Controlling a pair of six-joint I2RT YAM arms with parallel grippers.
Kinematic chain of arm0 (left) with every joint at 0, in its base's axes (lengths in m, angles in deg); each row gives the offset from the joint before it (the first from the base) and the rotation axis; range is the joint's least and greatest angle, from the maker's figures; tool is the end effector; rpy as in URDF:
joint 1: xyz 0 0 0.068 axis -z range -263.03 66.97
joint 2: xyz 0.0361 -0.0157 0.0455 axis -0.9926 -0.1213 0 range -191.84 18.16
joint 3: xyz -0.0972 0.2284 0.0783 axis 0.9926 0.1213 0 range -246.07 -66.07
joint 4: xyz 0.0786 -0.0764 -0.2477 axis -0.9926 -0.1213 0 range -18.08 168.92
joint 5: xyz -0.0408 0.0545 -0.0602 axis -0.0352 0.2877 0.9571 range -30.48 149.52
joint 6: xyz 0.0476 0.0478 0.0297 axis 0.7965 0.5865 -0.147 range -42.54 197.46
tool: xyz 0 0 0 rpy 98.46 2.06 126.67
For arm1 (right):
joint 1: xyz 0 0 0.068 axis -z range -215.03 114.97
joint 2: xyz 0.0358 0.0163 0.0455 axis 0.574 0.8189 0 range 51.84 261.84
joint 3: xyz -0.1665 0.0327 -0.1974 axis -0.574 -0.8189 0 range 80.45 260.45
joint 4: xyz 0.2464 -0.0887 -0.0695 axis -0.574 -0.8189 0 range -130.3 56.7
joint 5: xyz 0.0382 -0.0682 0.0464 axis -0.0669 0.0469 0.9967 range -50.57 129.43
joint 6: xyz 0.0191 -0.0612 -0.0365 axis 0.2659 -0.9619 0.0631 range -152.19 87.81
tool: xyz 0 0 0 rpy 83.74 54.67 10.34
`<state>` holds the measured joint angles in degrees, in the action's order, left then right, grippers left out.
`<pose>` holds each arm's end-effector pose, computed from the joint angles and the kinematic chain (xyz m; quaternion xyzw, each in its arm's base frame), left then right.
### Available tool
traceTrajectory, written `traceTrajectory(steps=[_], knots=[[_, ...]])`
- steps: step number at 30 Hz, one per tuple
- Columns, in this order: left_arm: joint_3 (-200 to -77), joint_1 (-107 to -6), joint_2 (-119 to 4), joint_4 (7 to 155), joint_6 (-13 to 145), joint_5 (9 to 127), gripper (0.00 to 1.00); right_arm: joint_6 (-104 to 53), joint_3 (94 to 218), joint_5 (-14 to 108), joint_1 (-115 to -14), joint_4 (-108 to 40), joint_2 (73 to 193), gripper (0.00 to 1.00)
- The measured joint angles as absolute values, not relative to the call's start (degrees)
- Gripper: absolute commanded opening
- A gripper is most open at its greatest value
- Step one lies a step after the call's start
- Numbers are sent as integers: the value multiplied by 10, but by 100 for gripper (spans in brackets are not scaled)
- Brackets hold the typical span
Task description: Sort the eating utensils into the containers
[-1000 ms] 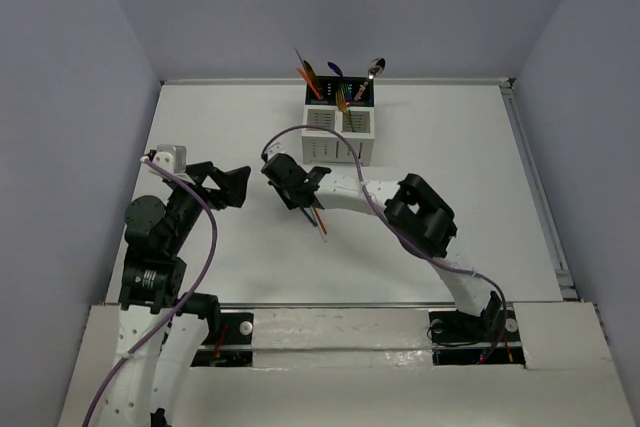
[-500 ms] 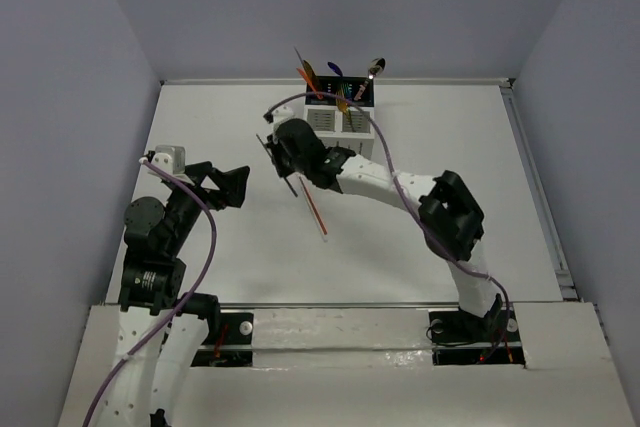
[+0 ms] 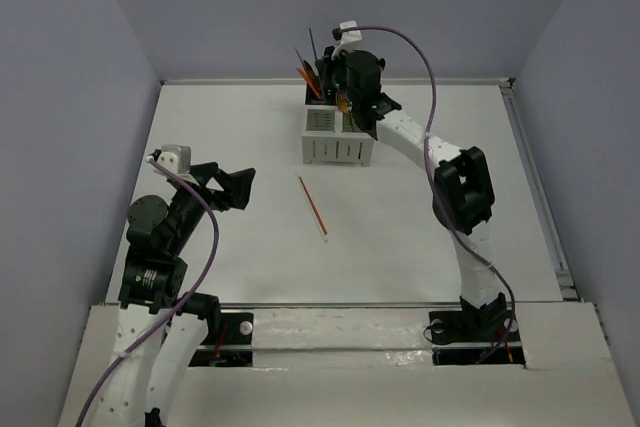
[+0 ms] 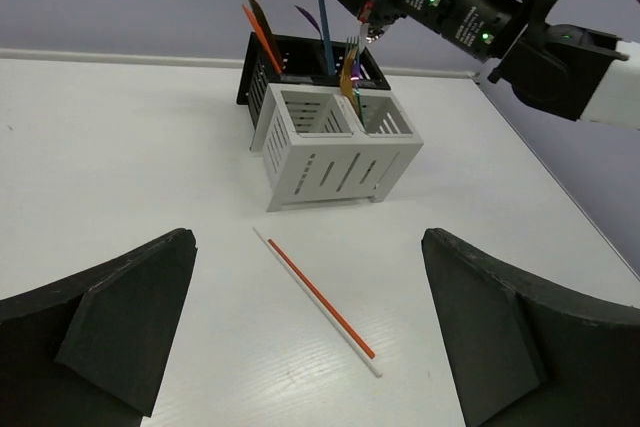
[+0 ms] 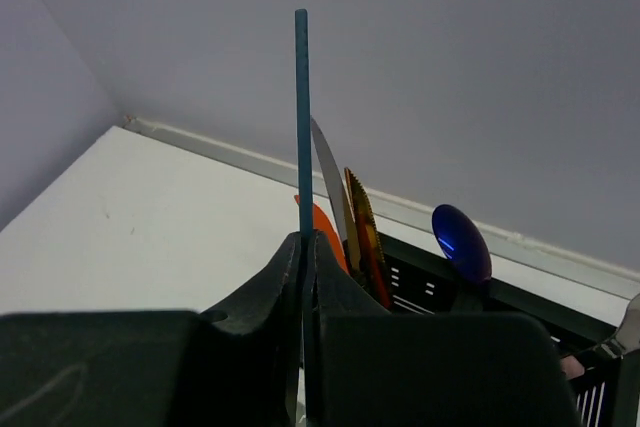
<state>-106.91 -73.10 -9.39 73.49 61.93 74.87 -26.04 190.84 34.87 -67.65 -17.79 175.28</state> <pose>0.1586 -0.0444 0.3649 0.0688 0.6552 -0.2503 0.7094 0.4707 0.2954 0.3296 -0.1303 0.6795 0.2135 0.6897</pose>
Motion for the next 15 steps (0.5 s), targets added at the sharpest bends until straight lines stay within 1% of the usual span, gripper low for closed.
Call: traceTrajectory(steps=[5,13,14,15], knots=[[-1069,-726,-96,735,619,749,99,-274,1915,389,-664,-173,1801,0],[-1069,-726,-99,735,619,749,99,-272,1800,451,-666,-88,1799,0],[-1069,-726,-100,735,619,749,99,-272,1788,455,-666,-83,1798,2],[-1069,-726,-101,735,619,749,99,-270,1775,460,-666,-81,1798,7]])
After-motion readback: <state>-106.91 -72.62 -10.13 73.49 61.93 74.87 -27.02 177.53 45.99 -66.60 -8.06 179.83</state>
